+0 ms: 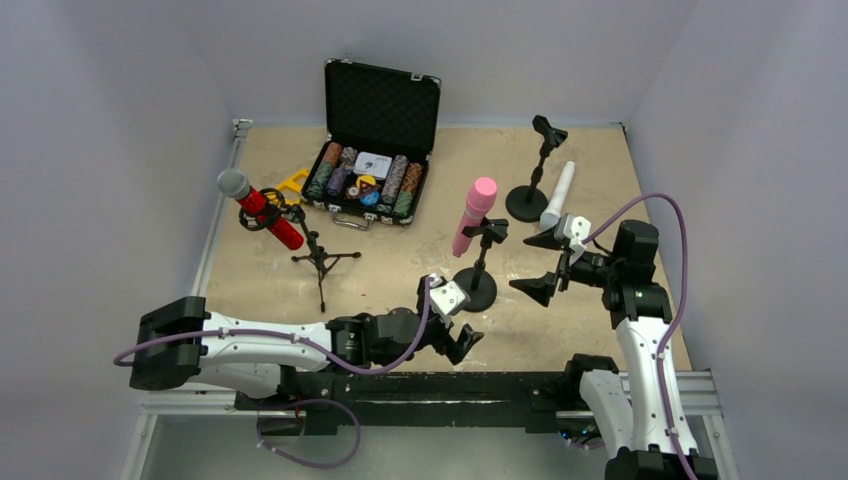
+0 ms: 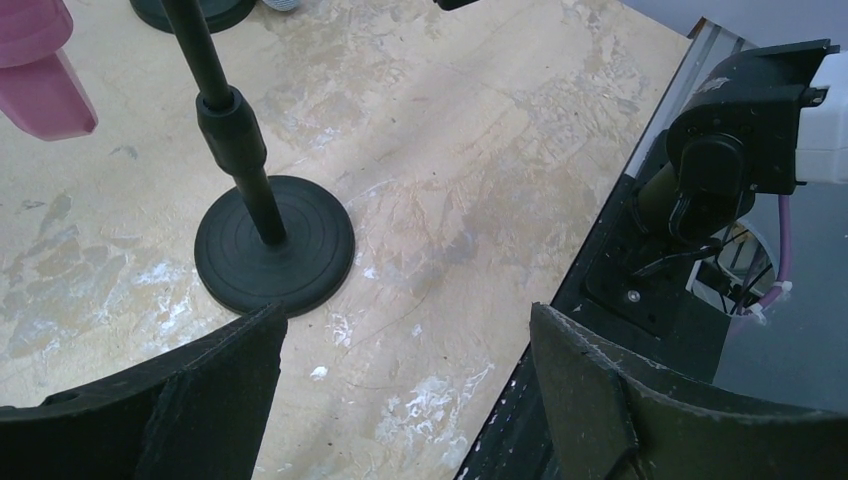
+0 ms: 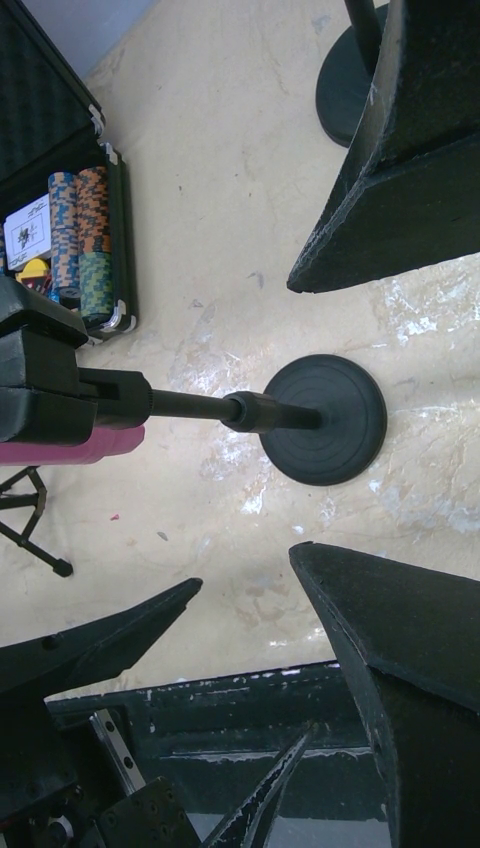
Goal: Attach the microphones to the stand
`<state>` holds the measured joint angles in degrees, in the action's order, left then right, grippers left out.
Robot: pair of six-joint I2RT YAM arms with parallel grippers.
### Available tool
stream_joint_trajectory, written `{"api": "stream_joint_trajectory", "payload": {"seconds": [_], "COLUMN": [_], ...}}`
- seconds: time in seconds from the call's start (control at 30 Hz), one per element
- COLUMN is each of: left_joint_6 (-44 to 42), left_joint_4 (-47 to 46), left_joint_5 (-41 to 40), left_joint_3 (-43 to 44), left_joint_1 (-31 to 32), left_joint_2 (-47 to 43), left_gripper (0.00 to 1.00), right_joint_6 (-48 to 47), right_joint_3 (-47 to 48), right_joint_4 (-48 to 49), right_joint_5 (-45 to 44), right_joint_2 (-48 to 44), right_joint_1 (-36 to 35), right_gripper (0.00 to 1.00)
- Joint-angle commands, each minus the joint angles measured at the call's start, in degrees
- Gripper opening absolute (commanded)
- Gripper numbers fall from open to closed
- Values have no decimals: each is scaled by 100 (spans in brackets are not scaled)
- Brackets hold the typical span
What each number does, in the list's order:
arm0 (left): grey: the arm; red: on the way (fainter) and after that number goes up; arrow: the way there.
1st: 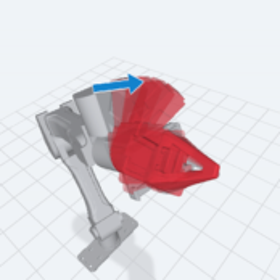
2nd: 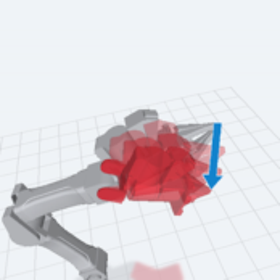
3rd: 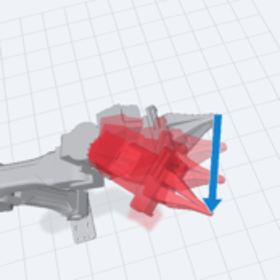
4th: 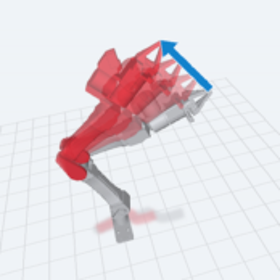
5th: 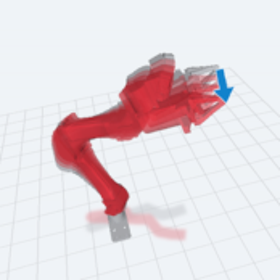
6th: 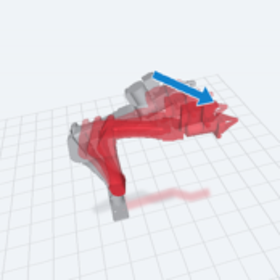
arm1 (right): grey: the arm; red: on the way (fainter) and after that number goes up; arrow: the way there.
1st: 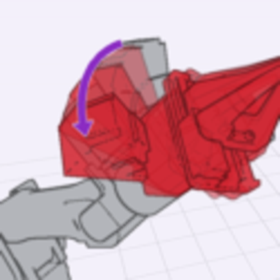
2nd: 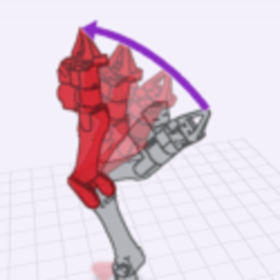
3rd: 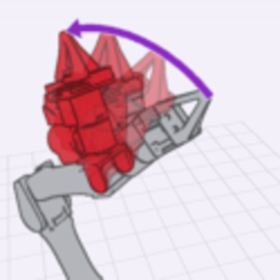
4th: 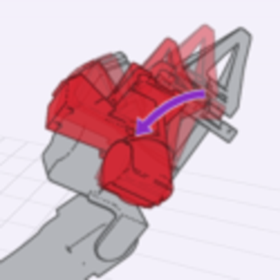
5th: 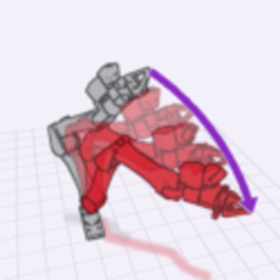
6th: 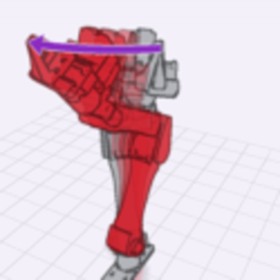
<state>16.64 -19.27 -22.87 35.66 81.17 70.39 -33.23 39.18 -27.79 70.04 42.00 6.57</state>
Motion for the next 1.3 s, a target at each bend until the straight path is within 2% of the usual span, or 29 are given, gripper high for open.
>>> {"api": "stream_joint_trajectory", "payload": {"seconds": [0.0, 0.73, 1.03, 1.13, 1.27], "left_joint_6": [-80, -38, -487, -746, -1146], "left_joint_4": [-406, -1137, -2531, -2731, -3016], "left_joint_5": [-176, -272, -334, -517, -1429], "left_joint_3": [29, -403, -530, -291, 100], "left_joint_1": [57, 57, 57, 48, 36], "left_joint_2": [69, 129, 763, 1064, 1617], "left_gripper": [94, 94, 94, 94, 93], "right_joint_6": [-78, -142, -141, -140, -140], "right_joint_3": [-14, -130, -107, -104, -86], "right_joint_4": [90, 142, 126, 125, 101], "right_joint_5": [105, 207, 261, 281, 308], "right_joint_2": [9, -3, 11, -12, -18], "right_joint_1": [36, 38, 37, 37, 38], "right_gripper": [99, 99, 99, 99, 99]}}
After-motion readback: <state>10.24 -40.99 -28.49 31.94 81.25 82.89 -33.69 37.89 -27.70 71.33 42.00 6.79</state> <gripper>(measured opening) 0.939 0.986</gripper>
